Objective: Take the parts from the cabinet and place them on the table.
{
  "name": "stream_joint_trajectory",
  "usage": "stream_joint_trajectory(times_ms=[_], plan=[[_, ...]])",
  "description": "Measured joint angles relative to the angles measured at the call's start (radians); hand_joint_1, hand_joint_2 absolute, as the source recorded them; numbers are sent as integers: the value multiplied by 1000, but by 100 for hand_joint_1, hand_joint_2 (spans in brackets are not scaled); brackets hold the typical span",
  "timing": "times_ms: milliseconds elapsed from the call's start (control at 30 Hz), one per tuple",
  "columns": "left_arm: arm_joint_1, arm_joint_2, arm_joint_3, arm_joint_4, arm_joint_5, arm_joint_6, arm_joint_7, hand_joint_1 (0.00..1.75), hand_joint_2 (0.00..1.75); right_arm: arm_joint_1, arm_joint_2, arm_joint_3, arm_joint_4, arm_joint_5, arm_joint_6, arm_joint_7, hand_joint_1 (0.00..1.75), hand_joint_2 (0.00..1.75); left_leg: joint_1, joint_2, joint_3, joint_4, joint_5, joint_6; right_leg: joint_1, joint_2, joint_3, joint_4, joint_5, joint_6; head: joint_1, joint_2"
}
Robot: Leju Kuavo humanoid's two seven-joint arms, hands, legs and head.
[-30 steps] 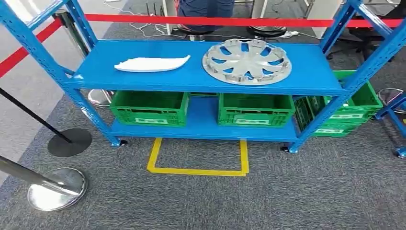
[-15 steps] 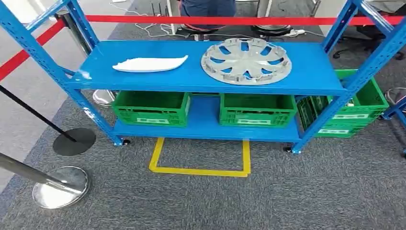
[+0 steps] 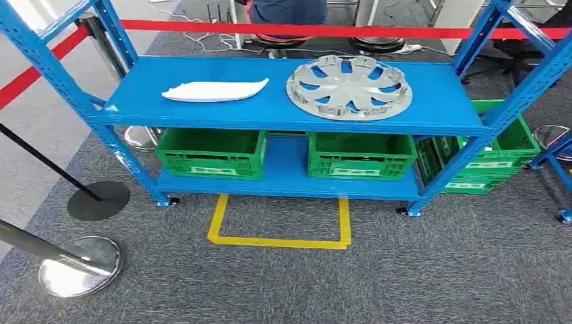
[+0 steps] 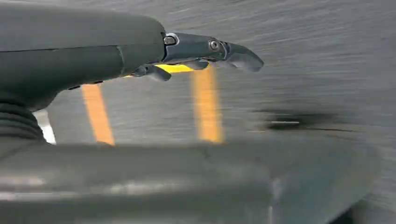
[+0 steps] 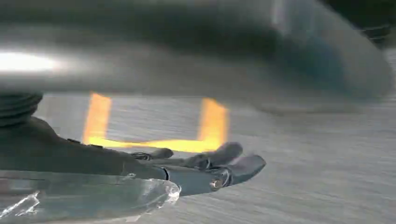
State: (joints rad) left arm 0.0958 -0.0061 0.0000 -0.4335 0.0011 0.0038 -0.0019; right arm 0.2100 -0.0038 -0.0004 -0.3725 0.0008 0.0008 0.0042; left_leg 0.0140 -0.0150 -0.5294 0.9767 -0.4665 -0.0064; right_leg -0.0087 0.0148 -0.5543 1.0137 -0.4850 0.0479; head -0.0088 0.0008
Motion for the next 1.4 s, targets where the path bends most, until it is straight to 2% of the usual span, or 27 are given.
stream_joint_trajectory(times_ms=[33,100,133,167,200,233,300,333,433,500,567,633,667,700,733,800,833,867,1000,1067,1133,1167,1200,1233,1300,1333,1400], plan=[[-27,0,0,-35,0,0,-1,0,0,26,0,1,35,0,0,0,0,0,0,-1,0,0,0,5,0,-4,-24,47,-37,3,6,0],[-72,3,0,-94,0,0,-1,0,0,72,0,1,97,0,0,1,0,0,-2,-5,-3,1,-1,9,-2,-6,-104,218,-120,9,6,0],[-89,5,1,-116,0,0,-1,0,0,90,-1,1,120,0,0,1,0,0,-4,-7,-3,1,-1,9,-1,-6,-139,289,-144,10,6,0],[-100,5,1,-136,0,0,-1,0,0,104,-1,1,142,0,0,1,0,0,-5,-11,-3,1,-1,9,-1,-6,-157,322,-147,9,6,0],[-103,5,1,-142,0,0,-1,0,0,111,-2,1,148,0,0,1,0,0,-5,-15,-1,1,-1,9,-1,-6,-147,298,-122,7,6,0],[-99,5,1,-142,0,0,-1,0,0,107,-2,1,149,0,0,0,0,0,-5,-15,1,1,-2,9,-1,-6,-116,229,-79,4,6,0],[-70,3,1,-130,0,0,-1,0,0,74,-2,1,130,0,0,-2,0,0,-4,-14,6,1,-6,4,-1,-7,-18,39,4,-2,7,0],[-47,3,1,-114,0,0,-1,0,0,46,-1,1,111,0,0,-3,0,0,-9,-11,1,1,-10,-2,1,-7,9,-4,5,-4,7,0],[39,2,1,-29,0,0,1,0,0,-44,-1,1,24,0,0,-4,0,0,-7,-7,5,-2,-8,-16,8,-7,8,-2,9,-19,2,0],[98,3,1,34,0,0,2,0,0,-101,1,1,-48,0,0,-5,0,0,-3,-2,7,6,-19,-29,-1,0,13,-15,4,-35,3,0],[152,0,0,100,0,0,2,0,0,-154,0,0,-117,0,-1,-5,0,0,-5,1,-52,114,-70,-34,0,7,16,-16,-9,-51,-2,0],[197,4,0,158,0,0,2,0,0,-194,0,0,-173,0,-1,-6,0,0,-4,1,-151,291,-136,-38,2,15,21,-16,-16,-54,-1,0],[214,6,0,175,0,0,2,0,0,-203,0,0,-189,0,-1,-6,0,0,-5,1,-178,334,-140,-39,1,15,33,-13,-5,-47,-1,0],[223,7,0,187,0,0,2,0,0,-209,0,0,-199,0,-1,-6,0,0,-4,2,-182,328,-121,-39,1,16,37,-13,-9,-47,-1,0],[222,7,0,190,0,0,2,0,0,-208,0,0,-201,0,0,-5,0,0,-4,2,-169,280,-77,-38,-1,19,49,-13,-15,-45,-1,0],[190,8,0,183,0,0,2,0,0,-183,0,0,-190,0,0,-4,0,0,-4,6,-92,96,41,-35,-4,18,69,-13,-31,-36,-2,0],[170,7,0,169,0,0,2,0,0,-162,0,0,-173,0,0,-3,0,0,-4,10,-66,44,53,-34,-3,13,59,-14,-40,-29,-2,0],[143,6,0,151,0,0,1,0,0,-141,0,0,-151,0,0,-3,0,0,-4,10,-52,18,37,-28,3,10,62,-9,-53,-21,-3,0],[26,2,0,27,0,0,-1,0,0,-26,0,0,-28,0,0,0,0,0,-2,1,-52,19,26,-7,1,3,79,-22,-63,-5,-3,0],[-28,2,0,-43,0,0,-1,0,0,27,2,1,43,0,0,0,0,0,-1,-4,-47,19,17,6,1,-3,35,69,-115,4,4,0],[-76,4,1,-103,0,0,-1,0,0,74,0,1,104,0,0,0,0,0,-3,-12,-43,20,11,11,-1,-5,-67,247,-186,7,4,0],[-92,5,1,-126,0,0,-1,0,0,93,-1,1,128,0,0,0,0,0,-4,-17,-39,20,6,10,-1,-5,-111,313,-198,7,3,0],[-100,5,1,-138,0,0,-1,0,0,105,-1,1,141,0,0,0,0,0,-4,-20,-32,20,1,10,-1,-5,-126,320,-178,6,3,0],[-100,5,1,-141,0,0,-1,0,0,109,-1,1,145,0,0,0,0,0,-3,-23,-22,20,-5,8,-1,-5,-118,278,-132,4,4,0],[-77,3,1,-135,0,0,-1,0,0,87,-1,1,135,0,0,-2,0,0,-1,-21,2,20,-20,1,-1,-7,-52,107,-19,1,4,0],[-56,3,1,-122,0,0,-1,0,0,66,-1,1,121,0,0,-2,0,0,0,-17,9,19,-28,-5,-2,-8,-22,28,13,1,4,0],[-8,3,1,-73,0,0,0,0,0,6,0,1,74,0,0,-3,0,0,-6,-14,12,17,-35,-15,2,-6,-5,21,2,-8,3,0]])
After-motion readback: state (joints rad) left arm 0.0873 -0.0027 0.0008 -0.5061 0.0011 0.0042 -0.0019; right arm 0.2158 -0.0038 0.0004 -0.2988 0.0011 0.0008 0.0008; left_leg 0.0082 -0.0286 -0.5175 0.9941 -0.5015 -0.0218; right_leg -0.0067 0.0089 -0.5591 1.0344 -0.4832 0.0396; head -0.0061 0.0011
